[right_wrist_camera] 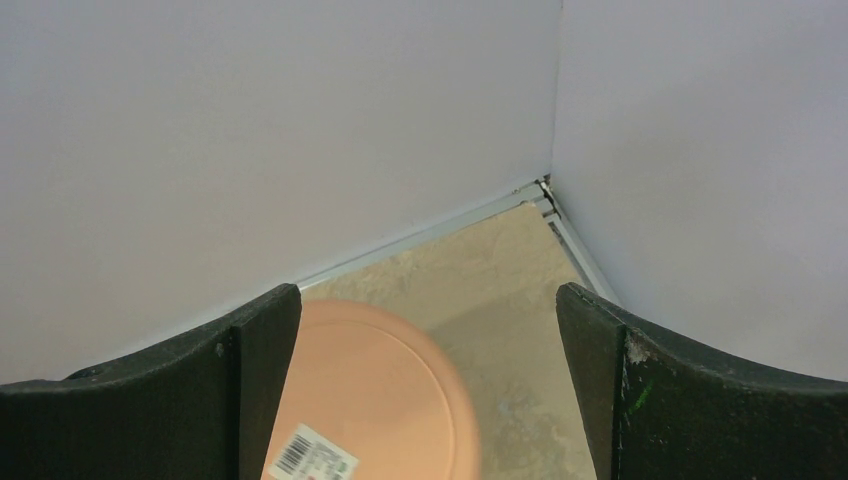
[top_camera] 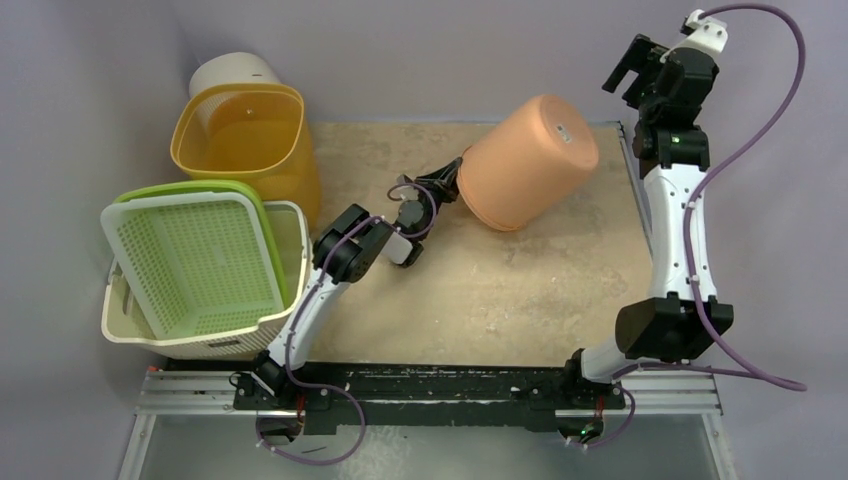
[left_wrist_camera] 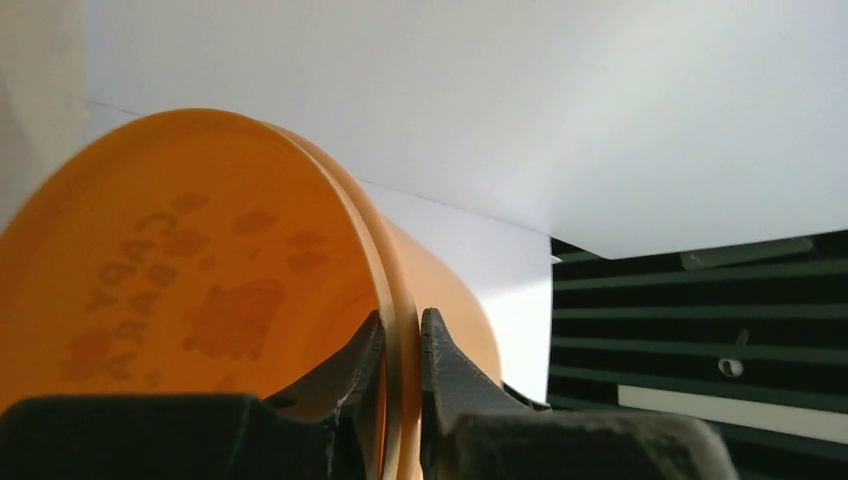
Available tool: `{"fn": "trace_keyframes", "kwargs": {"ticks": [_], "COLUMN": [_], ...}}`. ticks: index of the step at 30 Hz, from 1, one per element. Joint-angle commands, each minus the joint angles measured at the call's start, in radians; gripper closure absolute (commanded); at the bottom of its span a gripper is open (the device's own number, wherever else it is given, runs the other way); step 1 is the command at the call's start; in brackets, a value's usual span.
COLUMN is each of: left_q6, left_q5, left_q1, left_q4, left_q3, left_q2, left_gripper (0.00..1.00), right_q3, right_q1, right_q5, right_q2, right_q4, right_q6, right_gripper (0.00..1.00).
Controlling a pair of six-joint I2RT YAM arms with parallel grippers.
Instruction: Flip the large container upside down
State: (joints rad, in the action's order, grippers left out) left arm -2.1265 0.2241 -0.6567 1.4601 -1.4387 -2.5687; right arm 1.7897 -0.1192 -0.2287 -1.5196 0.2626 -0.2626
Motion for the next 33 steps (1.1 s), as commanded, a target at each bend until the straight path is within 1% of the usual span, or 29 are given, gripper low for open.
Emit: {"fn": "trace_keyframes", "kwargs": {"ticks": [1, 3, 7, 8, 9, 13, 16, 19, 24, 28, 33], "left_q6": [-0.031, 0.012, 0.125, 0.157, 0.187, 0.316, 0.433, 0.611, 0.840, 0.951, 1.144], "left_q5": [-0.150, -0.197, -0.286, -0.307, -0.326, -0.373, -0.394, -0.374, -0.301, -0.276, -0.262], "left_q1": [0.049, 0.069, 0.110, 0.121, 0.132, 0.163, 0.173, 0.174, 0.172, 0.164, 0.106], "left_q4": [-0.105, -0.164, -0.316, -0.355, -0.406, -0.581, -0.790, -1.052, -1.401, -1.538, -1.824], "left_q3": [0.062, 0.073, 0.099, 0.102, 0.107, 0.107, 0.062, -0.012, -0.155, -0.253, -0.427], "left_q2": [0.062, 0.083, 0.128, 0.140, 0.153, 0.206, 0.241, 0.277, 0.307, 0.323, 0.336], "left_gripper": [0.85, 0.75, 0.65, 0.59, 0.57, 0.55, 0.54, 0.54, 0.54, 0.54, 0.54], "right_q3": [-0.007, -0.008, -0.017, -0.021, -0.028, -0.055, -0.071, -0.086, -0.133, -0.156, -0.156], "right_q1": [-0.005, -0.005, -0.005, -0.005, -0.005, -0.005, -0.005, -0.005, -0.005, -0.005, -0.005], "right_q5": [0.044, 0.054, 0.067, 0.068, 0.069, 0.078, 0.082, 0.069, 0.073, 0.077, 0.084], "right_q2": [-0.007, -0.011, -0.009, -0.006, -0.003, 0.011, 0.019, 0.027, 0.057, 0.071, 0.075], "right_q4": [-0.046, -0.043, -0.041, -0.040, -0.041, -0.042, -0.042, -0.048, -0.035, -0.032, -0.006], "right_q6": [-0.003, -0.005, -0.005, -0.005, -0.006, -0.007, -0.007, -0.003, 0.001, 0.002, 0.001], "right_gripper": [0.00, 0.00, 0.00, 0.00, 0.00, 0.00, 0.00, 0.00, 0.00, 0.00, 0.00]}}
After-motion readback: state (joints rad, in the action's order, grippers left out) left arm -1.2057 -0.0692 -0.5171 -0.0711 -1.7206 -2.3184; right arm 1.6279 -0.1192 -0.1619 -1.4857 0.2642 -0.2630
